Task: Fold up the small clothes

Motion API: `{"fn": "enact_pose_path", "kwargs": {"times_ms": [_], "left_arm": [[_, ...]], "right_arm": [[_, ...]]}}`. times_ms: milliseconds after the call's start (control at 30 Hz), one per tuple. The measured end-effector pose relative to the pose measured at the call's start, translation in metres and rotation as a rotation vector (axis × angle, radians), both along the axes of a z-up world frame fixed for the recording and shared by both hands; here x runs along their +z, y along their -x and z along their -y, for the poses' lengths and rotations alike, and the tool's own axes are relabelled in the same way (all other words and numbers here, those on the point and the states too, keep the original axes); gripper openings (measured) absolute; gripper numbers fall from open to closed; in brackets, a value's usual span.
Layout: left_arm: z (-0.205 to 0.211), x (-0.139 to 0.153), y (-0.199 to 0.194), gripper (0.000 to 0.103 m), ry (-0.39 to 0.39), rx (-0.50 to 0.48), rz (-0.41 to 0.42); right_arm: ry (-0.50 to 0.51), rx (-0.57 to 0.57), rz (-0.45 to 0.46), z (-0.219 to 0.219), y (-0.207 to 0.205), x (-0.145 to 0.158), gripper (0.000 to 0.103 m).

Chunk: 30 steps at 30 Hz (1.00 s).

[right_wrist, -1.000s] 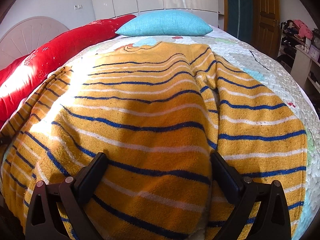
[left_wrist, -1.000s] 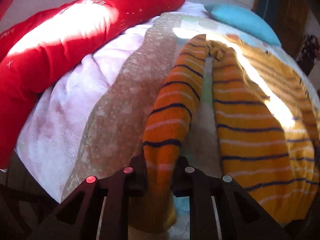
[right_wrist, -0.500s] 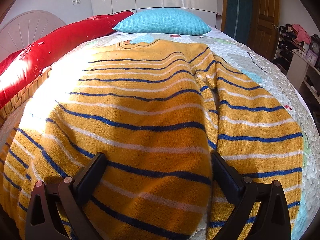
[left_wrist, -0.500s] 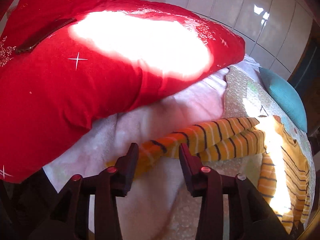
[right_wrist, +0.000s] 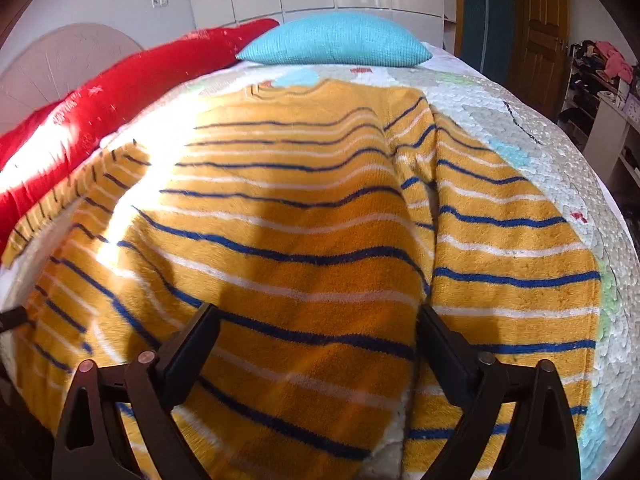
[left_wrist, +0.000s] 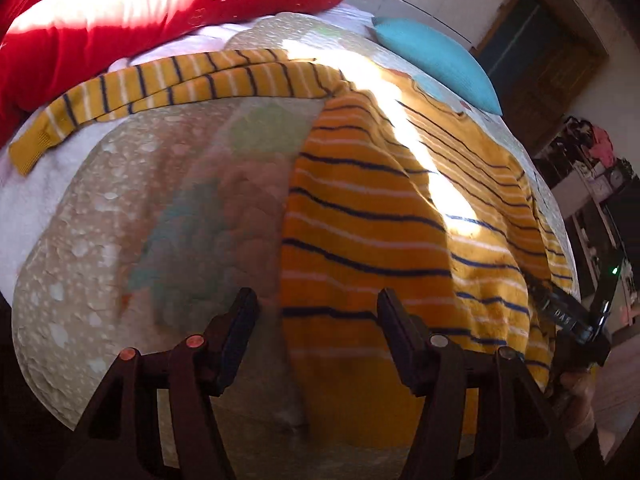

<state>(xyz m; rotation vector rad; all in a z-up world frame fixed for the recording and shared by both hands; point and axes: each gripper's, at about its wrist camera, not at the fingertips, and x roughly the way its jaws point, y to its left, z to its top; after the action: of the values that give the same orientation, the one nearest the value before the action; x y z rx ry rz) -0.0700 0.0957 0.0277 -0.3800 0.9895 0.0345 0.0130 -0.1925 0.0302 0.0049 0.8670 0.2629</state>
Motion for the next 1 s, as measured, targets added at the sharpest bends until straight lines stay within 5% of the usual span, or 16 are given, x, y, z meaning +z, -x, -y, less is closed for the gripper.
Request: {"fn": "enact_pose_path", "kwargs": {"times_ms": [67,100,267,367,500,667,700,767,800,833,1000], "left_arm": [[0.033,0.000,-0.003,0.039,-0.096,-0.080,-0.008],[0.044,0.000,-0.003,0.005,-0.173,-0.083,-0.022],[0.007,0.014,0.013,0.006,-0.148,0.046,-0.016],[-0.025,0.014,0.032,0.007,-0.059,0.101,-0.010],[-0.027,0.023,0.049,0.007,-0.076,0.109,0.025],[-0.019,0.028,0.044,0.007,-0.103,0.088,0.033],[-0.016,0.029,0.044,0.007,-0.108,0.081,0.035],[-0.012,0.030,0.039,0.008,-0.110,0.075,0.036],[-0.010,0.031,0.038,0.009,-0.112,0.076,0.034],[-0.008,0.033,0.037,0.010,-0.116,0.079,0.033],[-0.011,0.047,0.039,0.020,-0.149,0.105,0.061]], "right_arm": [[-0.075,-0.030,0.061,0.022,0.018,0.024,0.096],[-0.100,-0.055,0.083,0.035,0.025,0.034,0.096],[-0.105,-0.230,0.102,0.111,0.051,0.048,0.098],[-0.085,-0.252,0.038,0.138,0.066,0.037,0.098],[-0.023,-0.096,-0.002,0.118,0.101,0.026,0.098],[0.221,0.078,0.066,0.071,0.139,0.010,0.097],[0.271,0.095,0.073,0.065,0.141,0.003,0.093],[0.339,0.112,0.040,0.060,0.133,-0.013,0.033],[0.310,0.115,0.021,0.064,0.126,-0.013,0.029],[0.263,0.104,0.023,0.072,0.119,-0.007,0.010],[0.111,-0.120,0.137,0.153,0.065,0.062,0.009]]}}
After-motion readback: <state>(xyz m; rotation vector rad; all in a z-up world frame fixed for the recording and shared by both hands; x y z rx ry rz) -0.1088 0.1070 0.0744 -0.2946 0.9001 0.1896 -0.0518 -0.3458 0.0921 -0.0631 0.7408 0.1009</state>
